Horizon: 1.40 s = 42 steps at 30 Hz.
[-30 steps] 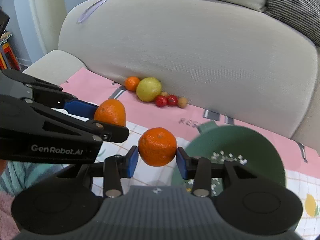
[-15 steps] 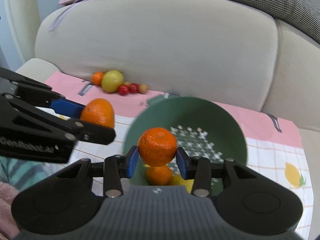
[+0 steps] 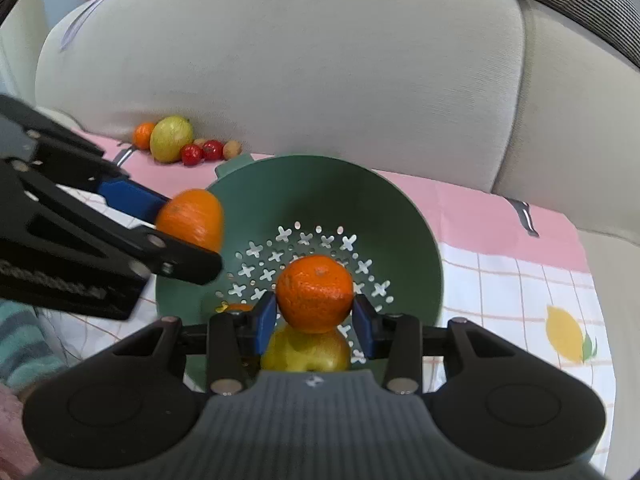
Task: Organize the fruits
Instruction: 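Lift both tangerines and carry them over the green colander, then open both grippers to drop the tangerines into the colander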
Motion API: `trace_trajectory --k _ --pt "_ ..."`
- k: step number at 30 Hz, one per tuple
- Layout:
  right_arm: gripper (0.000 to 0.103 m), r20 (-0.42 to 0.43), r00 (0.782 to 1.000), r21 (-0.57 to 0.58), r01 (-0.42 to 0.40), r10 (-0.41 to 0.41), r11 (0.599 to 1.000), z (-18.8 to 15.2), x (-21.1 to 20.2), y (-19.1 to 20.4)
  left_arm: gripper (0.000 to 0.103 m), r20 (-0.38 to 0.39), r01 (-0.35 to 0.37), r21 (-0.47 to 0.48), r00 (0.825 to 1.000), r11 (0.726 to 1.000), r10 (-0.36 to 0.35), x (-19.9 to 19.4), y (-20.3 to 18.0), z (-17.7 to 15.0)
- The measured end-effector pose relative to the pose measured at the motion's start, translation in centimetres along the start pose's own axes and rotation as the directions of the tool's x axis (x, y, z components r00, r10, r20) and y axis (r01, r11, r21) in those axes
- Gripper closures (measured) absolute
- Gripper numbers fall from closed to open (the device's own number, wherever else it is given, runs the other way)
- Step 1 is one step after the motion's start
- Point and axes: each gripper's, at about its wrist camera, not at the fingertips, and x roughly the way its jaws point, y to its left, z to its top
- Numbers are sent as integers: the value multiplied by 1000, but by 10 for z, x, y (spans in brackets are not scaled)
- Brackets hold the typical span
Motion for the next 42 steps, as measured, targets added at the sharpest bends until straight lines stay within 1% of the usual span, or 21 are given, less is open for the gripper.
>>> trace_trajectory --k 4,7,19,22,25,30,36,40,42 --pt "64 -23 1000 -57 -9 7 998 5 13 -1 54 -46 -31 37 998 999 33 17 -1 6" --pt "64 -44 999 -87 -21 17 996 8 23 -2 54 -73 -41 56 996 998 45 27 -1 9" --pt "65 -126 990 -207 -90 65 974 14 55 0 54 -157 -42 97 986 994 57 56 6 17" --pt "70 -149 986 -214 -108 77 971 15 62 -1 54 -176 -35 101 983 994 52 61 9 18" --pt "71 -152 985 -222 -120 88 968 18 65 -3 54 -187 -39 100 981 994 57 65 11 20" --pt "71 -161 982 -232 -133 97 964 21 67 -5 54 -201 -20 88 979 996 37 70 16 23" --pt "69 -173 980 -234 -134 94 963 21 66 -3 53 -187 -19 88 982 996 35 71 16 21" --pt "69 -183 979 -227 -132 91 965 21 64 -3 48 -183 -15 82 983 997 30 69 17 20" --pt "69 -184 979 -224 -127 86 966 21 62 -3 48 -179 -5 69 984 998 18 67 18 20"
